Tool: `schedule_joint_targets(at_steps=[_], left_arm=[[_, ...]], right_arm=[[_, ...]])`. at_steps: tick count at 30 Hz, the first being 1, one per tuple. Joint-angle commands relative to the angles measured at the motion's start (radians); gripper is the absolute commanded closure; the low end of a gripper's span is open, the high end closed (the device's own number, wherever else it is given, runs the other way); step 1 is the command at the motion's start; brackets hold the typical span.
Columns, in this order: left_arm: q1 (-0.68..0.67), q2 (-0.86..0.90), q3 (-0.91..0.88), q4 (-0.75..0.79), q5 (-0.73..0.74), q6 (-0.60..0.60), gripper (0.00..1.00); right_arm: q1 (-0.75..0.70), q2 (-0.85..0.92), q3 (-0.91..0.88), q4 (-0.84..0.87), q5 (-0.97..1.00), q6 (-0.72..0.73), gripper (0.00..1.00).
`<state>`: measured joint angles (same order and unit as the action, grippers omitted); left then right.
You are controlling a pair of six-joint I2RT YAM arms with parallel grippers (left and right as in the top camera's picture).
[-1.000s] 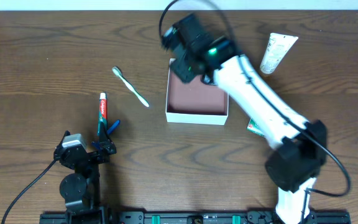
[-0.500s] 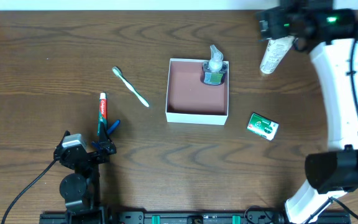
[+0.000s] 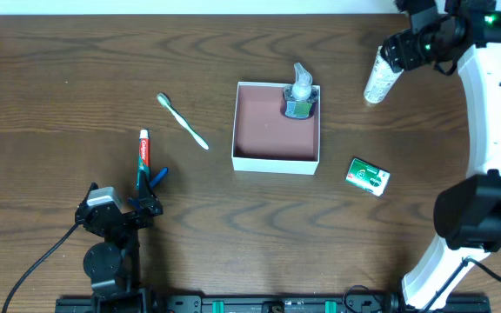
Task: Pack container
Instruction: 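Move the right gripper to the white lotion tube and grasp it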
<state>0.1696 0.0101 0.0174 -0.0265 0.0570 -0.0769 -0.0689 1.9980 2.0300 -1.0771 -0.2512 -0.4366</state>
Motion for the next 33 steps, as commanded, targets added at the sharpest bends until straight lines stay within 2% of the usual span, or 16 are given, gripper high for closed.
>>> schedule_joint_targets(at_steps=[1, 5, 13, 19, 25, 29, 33], left_arm=[[0.006, -0.006, -0.013, -0.040, 0.011, 0.013, 0.02], [0.006, -0.006, -0.013, -0.040, 0.011, 0.013, 0.02], [0.006, -0.006, -0.013, -0.040, 0.011, 0.013, 0.02], [0.006, -0.006, -0.013, -0.040, 0.011, 0.013, 0.02], [0.006, -0.006, -0.013, -0.040, 0.011, 0.013, 0.02], [0.006, -0.006, -0.013, -0.040, 0.011, 0.013, 0.02], [0.006, -0.006, -0.013, -0.040, 0.011, 0.013, 0.02]], right_arm=[[-0.004, 0.026, -0.016, 0.000, -0.045, -0.085, 0.28], [-0.006, 0.048, -0.016, 0.003, -0.045, -0.085, 0.35], [-0.038, 0.075, -0.016, 0.000, -0.045, -0.085, 0.40], [-0.063, 0.077, -0.016, -0.020, -0.046, -0.084, 0.58], [-0.068, 0.077, -0.016, -0.026, -0.073, -0.072, 0.86], [-0.068, 0.077, -0.016, -0.021, -0.117, -0.073, 0.90], [-0.066, 0.077, -0.016, -0.012, -0.127, -0.072, 0.99]])
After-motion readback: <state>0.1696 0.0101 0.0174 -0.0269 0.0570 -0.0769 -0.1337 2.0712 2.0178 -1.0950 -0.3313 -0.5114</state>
